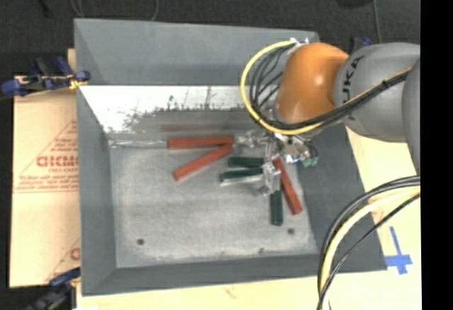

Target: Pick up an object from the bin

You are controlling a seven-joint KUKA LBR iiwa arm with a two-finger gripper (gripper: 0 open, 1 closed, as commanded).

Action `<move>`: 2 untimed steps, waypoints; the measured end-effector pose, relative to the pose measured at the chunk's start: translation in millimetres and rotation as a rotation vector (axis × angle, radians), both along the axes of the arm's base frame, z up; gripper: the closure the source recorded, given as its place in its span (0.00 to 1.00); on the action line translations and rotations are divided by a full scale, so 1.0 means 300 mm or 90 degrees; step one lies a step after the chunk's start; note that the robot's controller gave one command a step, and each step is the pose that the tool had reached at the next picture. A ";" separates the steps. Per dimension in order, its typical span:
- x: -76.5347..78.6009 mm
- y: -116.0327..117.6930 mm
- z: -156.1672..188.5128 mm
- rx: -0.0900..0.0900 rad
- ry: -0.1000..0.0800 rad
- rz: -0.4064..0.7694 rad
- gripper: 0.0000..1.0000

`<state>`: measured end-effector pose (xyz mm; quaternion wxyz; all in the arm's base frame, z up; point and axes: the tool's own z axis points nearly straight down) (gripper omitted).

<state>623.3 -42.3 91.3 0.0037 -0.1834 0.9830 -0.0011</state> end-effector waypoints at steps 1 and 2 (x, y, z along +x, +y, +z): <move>-0.002 -0.005 -0.062 0.002 0.002 -0.193 1.00; -0.002 -0.005 -0.062 0.002 0.002 -0.193 1.00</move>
Offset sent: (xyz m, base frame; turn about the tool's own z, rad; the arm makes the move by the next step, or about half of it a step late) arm 0.0000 0.0000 0.0000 0.0000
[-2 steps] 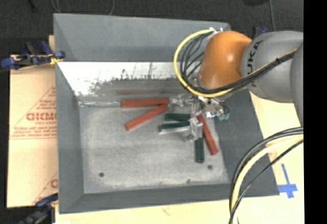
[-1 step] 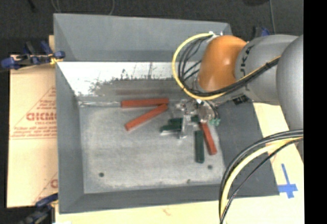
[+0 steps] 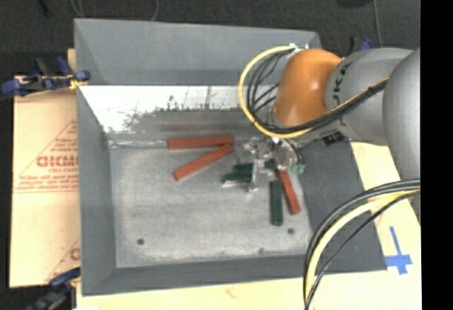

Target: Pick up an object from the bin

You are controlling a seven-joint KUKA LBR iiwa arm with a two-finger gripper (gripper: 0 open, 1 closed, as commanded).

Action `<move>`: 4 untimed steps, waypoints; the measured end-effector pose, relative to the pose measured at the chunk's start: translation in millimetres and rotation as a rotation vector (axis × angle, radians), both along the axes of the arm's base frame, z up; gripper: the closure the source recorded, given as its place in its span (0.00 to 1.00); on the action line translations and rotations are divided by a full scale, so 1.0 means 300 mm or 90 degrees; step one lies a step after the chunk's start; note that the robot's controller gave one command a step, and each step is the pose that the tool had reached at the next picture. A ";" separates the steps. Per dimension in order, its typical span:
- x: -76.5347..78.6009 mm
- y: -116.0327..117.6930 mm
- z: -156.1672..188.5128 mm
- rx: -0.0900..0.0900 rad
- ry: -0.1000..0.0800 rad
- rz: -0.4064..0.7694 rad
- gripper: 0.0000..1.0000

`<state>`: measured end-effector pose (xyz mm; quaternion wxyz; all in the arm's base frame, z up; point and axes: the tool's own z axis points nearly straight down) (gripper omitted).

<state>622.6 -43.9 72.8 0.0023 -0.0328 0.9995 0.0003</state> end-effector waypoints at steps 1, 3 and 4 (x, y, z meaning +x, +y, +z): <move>-0.003 0.000 0.013 0.000 0.000 0.000 1.00; -0.006 -0.002 0.134 0.000 0.004 0.000 1.00; -0.003 -0.002 0.198 -0.001 0.002 0.000 1.00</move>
Offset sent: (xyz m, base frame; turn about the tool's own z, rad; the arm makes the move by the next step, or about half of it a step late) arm 0.0000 -0.0001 0.0706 0.0000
